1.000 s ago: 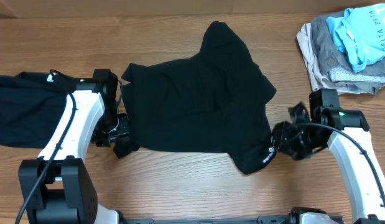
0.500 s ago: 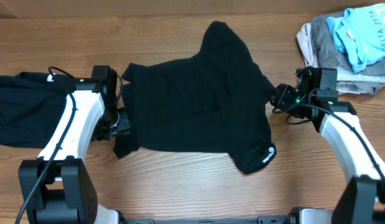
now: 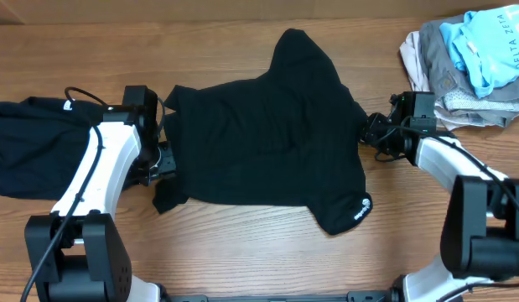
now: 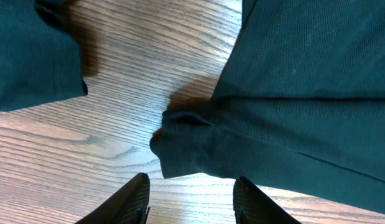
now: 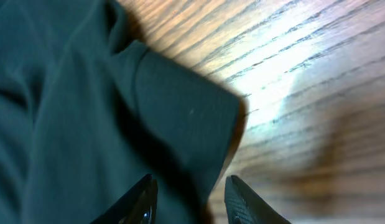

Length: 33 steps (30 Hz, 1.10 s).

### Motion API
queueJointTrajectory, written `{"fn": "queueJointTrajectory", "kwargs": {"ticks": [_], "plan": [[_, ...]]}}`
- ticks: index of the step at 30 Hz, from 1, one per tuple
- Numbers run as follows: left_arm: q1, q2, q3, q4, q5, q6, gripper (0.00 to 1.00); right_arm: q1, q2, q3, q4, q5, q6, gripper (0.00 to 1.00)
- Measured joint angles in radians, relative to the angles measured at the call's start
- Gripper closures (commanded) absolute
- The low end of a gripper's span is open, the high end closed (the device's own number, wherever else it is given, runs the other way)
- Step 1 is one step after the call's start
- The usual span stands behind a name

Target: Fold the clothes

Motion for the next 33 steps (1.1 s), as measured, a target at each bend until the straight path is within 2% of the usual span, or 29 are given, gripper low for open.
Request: {"fn": "queueJointTrajectory", "kwargs": {"ticks": [13, 18, 26, 28, 31, 33], "plan": [[0.0, 0.0, 0.0, 0.0, 0.0, 0.0, 0.53, 0.0, 0.035, 0.0, 0.107, 0.035, -0.001, 0.61], [0.0, 0.0, 0.0, 0.0, 0.0, 0.0, 0.53, 0.0, 0.035, 0.0, 0.09, 0.039, 0.0, 0.72], [0.0, 0.0, 0.0, 0.0, 0.0, 0.001, 0.53, 0.0, 0.066, 0.0, 0.078, 0.039, -0.002, 0.75], [0.0, 0.0, 0.0, 0.0, 0.0, 0.0, 0.53, 0.0, 0.068, 0.0, 0.086, 0.035, -0.001, 0.81], [0.0, 0.0, 0.0, 0.0, 0.0, 0.0, 0.53, 0.0, 0.073, 0.0, 0.105, 0.019, -0.002, 0.96], [0.0, 0.0, 0.0, 0.0, 0.0, 0.001, 0.53, 0.0, 0.075, 0.0, 0.113, 0.006, -0.002, 0.96]]}}
